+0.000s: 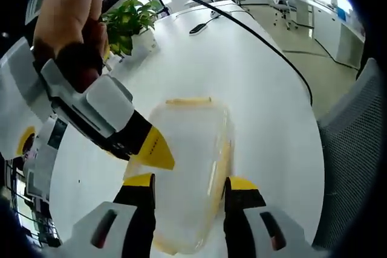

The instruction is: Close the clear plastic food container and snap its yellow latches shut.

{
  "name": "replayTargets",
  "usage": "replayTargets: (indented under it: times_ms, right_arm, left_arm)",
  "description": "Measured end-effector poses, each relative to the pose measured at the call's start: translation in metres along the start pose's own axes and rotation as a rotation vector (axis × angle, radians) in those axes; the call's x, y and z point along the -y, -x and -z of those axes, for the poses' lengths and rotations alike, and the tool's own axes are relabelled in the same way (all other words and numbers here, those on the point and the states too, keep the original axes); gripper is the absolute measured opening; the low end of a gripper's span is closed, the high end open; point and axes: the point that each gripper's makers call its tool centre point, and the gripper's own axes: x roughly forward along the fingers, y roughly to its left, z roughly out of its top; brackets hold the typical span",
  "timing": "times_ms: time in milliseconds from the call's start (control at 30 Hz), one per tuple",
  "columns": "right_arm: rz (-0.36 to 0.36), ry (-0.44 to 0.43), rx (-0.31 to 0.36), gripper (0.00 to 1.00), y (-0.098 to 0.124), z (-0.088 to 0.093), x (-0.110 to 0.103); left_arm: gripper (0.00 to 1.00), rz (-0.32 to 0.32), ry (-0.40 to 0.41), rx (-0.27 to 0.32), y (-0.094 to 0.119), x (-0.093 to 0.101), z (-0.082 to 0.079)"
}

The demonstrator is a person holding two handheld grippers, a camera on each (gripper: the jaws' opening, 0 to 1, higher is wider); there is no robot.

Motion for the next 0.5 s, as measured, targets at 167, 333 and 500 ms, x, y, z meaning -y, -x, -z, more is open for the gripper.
replayTargets:
  times_ms: [167,333,500]
  right_arm:
    - [0.049,0.015,-0.028,0.37,0.001,-0.002,-0.0015]
    - [0.132,0.032,-0.045,0.37,0.0033,-0.0027,-0.0016]
    - [0.206,0.033,0.034,0.36,0.0076,-0.003,-0.003]
  left_arm:
    - [0.39,0.009,0.011,-0.009,0.0007,0.0005,-0.0009]
    - [0.4,0.026,0.024,-0.011,0.0009,0.0019,-0.004]
    - [0.4,0.045,-0.079,-0.075,0.0024,0.0037,-0.0024]
